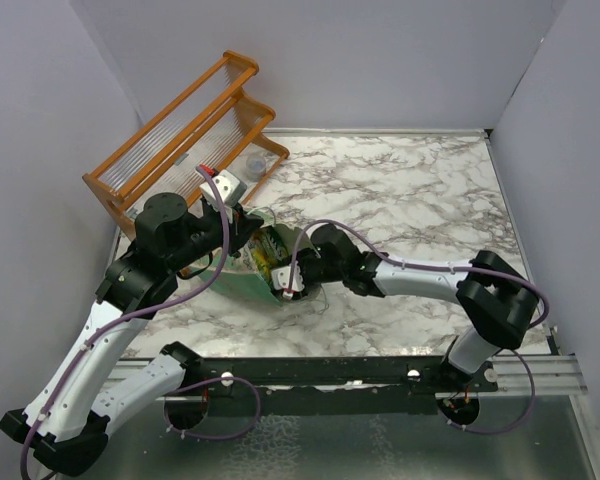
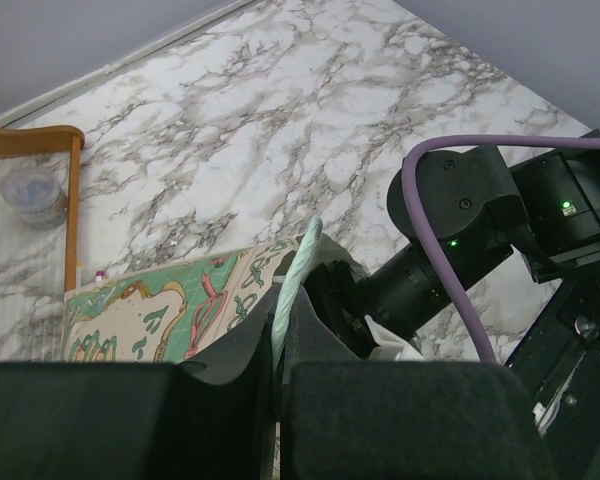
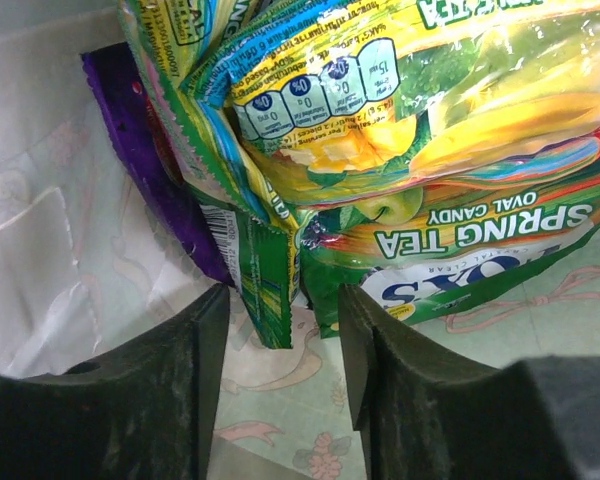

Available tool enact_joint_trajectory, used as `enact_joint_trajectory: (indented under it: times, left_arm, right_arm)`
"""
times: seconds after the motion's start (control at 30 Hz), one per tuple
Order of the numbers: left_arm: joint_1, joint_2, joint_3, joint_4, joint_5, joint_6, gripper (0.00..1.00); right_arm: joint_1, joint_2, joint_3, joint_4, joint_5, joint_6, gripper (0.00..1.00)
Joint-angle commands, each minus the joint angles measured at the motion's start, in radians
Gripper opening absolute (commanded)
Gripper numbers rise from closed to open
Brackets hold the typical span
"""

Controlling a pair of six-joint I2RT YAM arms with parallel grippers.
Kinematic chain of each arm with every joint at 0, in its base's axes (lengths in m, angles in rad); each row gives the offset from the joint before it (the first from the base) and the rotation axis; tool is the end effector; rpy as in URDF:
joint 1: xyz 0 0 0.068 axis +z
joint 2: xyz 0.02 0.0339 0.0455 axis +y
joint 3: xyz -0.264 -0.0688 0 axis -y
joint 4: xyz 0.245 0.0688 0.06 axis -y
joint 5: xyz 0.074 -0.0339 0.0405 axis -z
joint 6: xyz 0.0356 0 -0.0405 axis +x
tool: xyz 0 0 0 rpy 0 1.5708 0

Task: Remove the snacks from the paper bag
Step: Take out the snack from the paper bag.

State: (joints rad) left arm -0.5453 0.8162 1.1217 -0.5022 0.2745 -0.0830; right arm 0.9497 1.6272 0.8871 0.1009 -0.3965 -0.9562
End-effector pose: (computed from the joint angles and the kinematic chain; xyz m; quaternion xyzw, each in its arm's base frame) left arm 0.1326 -0.0917 0.4156 0.2599 0.7256 -0.2947 0.5649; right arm 0.1878 0.2861 0.1924 -0.7653 0.4353 0.1745 0.4409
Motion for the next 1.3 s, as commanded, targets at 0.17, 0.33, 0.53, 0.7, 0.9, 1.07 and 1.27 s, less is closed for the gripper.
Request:
enact_joint_trajectory:
  times: [0.17,0.33,0.53,0.7,0.9,1.07,1.27]
  left_arm:
    - [-0.001,-0.018,0.016,0.046,0.035,-0.008,0.00]
    - [-0.003,-0.021,0.015,0.044,0.032,-0.009,0.00]
    - [-0.001,-0.030,0.005,0.039,0.020,-0.006,0.00]
    - [-0.001,-0.034,-0.009,0.038,0.010,-0.005,0.00]
    - [-0.002,-0.037,-0.023,0.045,0.003,-0.020,0.00]
    - [-0.001,-0.047,-0.017,0.043,-0.041,-0.033,0.00]
    - [-0.003,-0.051,-0.013,0.045,-0.060,-0.041,0.00]
  right_arm:
    - [0.003,0.011,0.022,0.100,-0.023,0.050,0.18]
    - [0.003,-0.027,-0.005,0.140,-0.059,0.098,0.01]
    - [0.003,-0.122,-0.031,0.182,-0.023,0.200,0.01]
    - [0.003,-0.218,-0.059,0.194,0.019,0.285,0.01]
    - [0.003,-0.302,-0.090,0.231,0.013,0.370,0.01]
    - [0.003,-0.347,-0.091,0.224,0.037,0.410,0.01]
    - [0.003,-0.302,-0.097,0.193,0.038,0.407,0.01]
